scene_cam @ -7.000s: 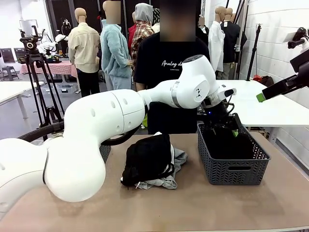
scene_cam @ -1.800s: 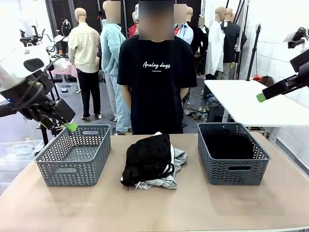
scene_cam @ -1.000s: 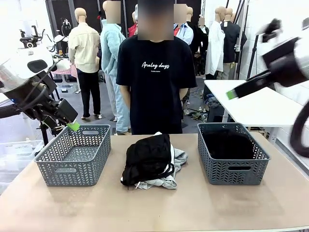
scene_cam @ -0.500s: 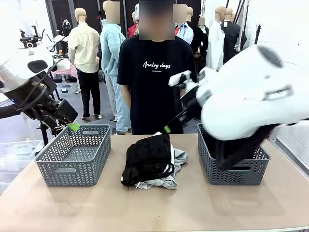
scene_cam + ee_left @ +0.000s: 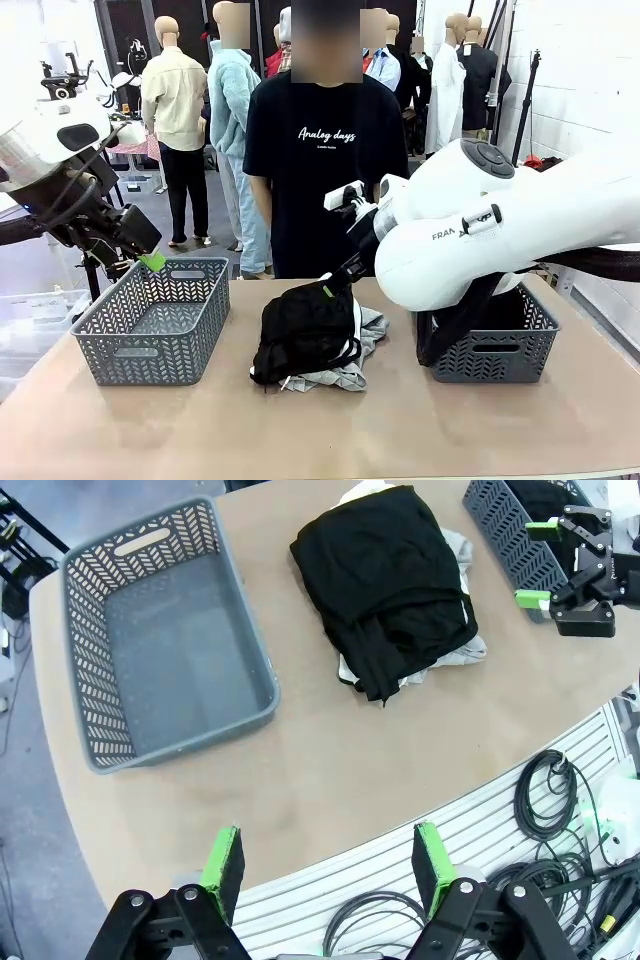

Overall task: Sort the tops and bottoms.
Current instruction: Lift clothes from the center of the table with your right hand.

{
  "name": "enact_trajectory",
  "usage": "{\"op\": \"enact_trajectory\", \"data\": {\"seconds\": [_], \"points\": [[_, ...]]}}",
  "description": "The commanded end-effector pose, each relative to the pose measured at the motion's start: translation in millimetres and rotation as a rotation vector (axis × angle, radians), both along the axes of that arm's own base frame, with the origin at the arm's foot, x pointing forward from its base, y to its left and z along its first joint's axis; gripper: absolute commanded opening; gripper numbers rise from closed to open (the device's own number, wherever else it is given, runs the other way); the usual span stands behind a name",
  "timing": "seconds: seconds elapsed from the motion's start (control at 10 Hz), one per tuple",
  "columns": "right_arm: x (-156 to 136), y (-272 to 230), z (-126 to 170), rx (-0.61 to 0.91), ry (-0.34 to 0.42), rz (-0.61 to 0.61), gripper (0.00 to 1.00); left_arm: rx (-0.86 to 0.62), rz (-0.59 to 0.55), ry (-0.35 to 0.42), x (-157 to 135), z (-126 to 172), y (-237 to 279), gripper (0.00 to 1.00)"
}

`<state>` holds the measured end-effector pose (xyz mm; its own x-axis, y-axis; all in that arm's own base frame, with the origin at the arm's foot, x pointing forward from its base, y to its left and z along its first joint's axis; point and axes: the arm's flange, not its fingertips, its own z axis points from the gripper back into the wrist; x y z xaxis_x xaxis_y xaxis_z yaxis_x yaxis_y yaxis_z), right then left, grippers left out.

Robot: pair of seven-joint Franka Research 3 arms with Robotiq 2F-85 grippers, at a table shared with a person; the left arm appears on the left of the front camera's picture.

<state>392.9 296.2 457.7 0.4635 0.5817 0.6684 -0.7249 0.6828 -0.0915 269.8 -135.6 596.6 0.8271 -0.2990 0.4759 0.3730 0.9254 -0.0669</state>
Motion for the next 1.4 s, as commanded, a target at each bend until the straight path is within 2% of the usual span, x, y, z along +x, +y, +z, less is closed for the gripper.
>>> {"op": "enact_trajectory", "data": {"seconds": [0.0, 0.3, 0.4, 0.5, 0.6, 0.7, 0.8, 0.9, 1.0, 1.2, 1.3], "points": [[-1, 3, -3, -0.003, 0.0, 0.006, 1.0, -0.002, -0.004, 0.007, -1, 1, 2, 0.87], [-1, 1, -1, -0.002, 0.001, 0.004, 1.0, -0.002, -0.004, 0.007, -1, 1, 2, 0.87], [0, 3, 8, 0.109, -0.062, -0.051, 1.0, -0.002, -0.004, 0.007, -1, 1, 2, 0.87], [18, 17, 12, 0.118, -0.096, -0.121, 1.0, -0.002, -0.004, 0.007, -1, 1, 2, 0.87], [45, 43, 13, 0.049, -0.12, -0.186, 1.0, -0.002, -0.004, 0.007, -1, 1, 2, 0.87], [72, 62, 13, -0.016, -0.083, -0.253, 1.0, -0.002, -0.004, 0.007, -1, 1, 2, 0.87], [93, 79, 6, -0.062, -0.002, -0.26, 1.0, -0.002, -0.004, 0.007, -1, 1, 2, 0.87], [112, 93, 0, -0.08, 0.037, -0.279, 1.0, -0.002, -0.004, 0.007, -1, 1, 2, 0.87], [122, 108, -4, -0.102, 0.053, -0.283, 1.0, -0.002, -0.004, 0.007, -1, 1, 2, 0.87], [119, 135, 2, -0.119, 0.046, -0.257, 1.0, -0.002, -0.004, 0.007, -1, 1, 2, 0.87], [118, 143, 1, -0.187, 0.093, -0.275, 1.0, -0.002, -0.004, 0.007, -1, 1, 2, 0.87]]}}
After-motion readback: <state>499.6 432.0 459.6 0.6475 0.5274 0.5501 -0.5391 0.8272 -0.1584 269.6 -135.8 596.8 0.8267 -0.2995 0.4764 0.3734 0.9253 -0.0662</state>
